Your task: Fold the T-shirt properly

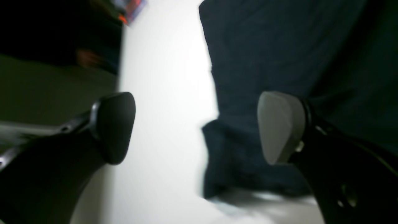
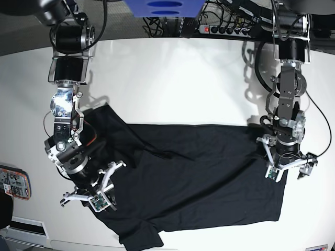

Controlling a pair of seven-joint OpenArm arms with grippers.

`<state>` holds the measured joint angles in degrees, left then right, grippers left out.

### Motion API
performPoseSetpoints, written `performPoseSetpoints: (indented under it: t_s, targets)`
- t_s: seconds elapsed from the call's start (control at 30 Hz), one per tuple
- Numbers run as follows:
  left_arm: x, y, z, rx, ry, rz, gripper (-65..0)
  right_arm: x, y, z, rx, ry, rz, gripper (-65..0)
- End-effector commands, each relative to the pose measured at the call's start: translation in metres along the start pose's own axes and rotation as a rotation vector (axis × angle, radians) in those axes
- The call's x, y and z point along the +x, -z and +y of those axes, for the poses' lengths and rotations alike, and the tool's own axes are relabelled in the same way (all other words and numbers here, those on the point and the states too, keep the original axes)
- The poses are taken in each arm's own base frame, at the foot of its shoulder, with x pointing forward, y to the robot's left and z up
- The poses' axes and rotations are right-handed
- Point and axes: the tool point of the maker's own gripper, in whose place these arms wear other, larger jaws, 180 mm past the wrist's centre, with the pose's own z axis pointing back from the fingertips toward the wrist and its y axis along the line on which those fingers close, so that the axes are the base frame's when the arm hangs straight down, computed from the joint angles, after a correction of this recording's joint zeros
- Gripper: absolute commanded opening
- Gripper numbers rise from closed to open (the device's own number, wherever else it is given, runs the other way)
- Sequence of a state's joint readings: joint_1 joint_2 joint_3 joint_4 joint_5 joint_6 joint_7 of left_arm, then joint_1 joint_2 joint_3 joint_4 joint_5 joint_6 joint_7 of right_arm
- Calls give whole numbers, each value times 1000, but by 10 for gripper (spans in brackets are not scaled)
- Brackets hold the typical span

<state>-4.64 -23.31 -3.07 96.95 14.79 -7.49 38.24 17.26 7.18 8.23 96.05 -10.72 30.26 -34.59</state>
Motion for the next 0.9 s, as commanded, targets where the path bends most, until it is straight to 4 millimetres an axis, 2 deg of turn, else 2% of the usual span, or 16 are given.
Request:
performPoseSetpoints:
  t_s: [0.0,0.1,0.2,0.27,0.37,0.47,0.53,0.6,0.73,0.8,0.83,0.87]
  targets:
    - [19,-9,7,5,-55,-57,-41,25,-5,-14,-37,5,-71,-545]
    - [24,-31,-3,-80,-217,-55,-41,34,-12,-22,-77,126,-96,-546]
    - [25,-46,-9,-155,-381,-30,-41,15,-19,-39,-152,324,-51,-546]
    - [14,-49,-10,-182,-478,24,-41,5,-24,-46,-188,383,-18,-546]
    - [-10,-45,-10,-197,-559,120,-41,-7,-22,-40,-178,401,32,-546]
    - [-30,-37,-17,-207,-575,186,-41,-28,-22,-21,-144,415,88,-546]
    - [-46,-31,-24,-219,-568,238,-41,-34,-18,-6,-105,404,111,-546]
    - [-66,-22,-35,-245,-580,307,-41,-58,-9,20,-41,427,176,-546]
    - [-65,-9,-32,-229,-598,283,-41,-78,-2,52,23,457,186,-546]
    - [-74,-4,-29,-219,-593,296,-41,-92,2,64,45,481,205,-546]
    - [-77,-1,-30,-224,-583,305,-41,-97,3,67,51,491,212,-546]
    - [-71,2,-28,-225,-564,296,-41,-98,4,68,50,496,206,-546]
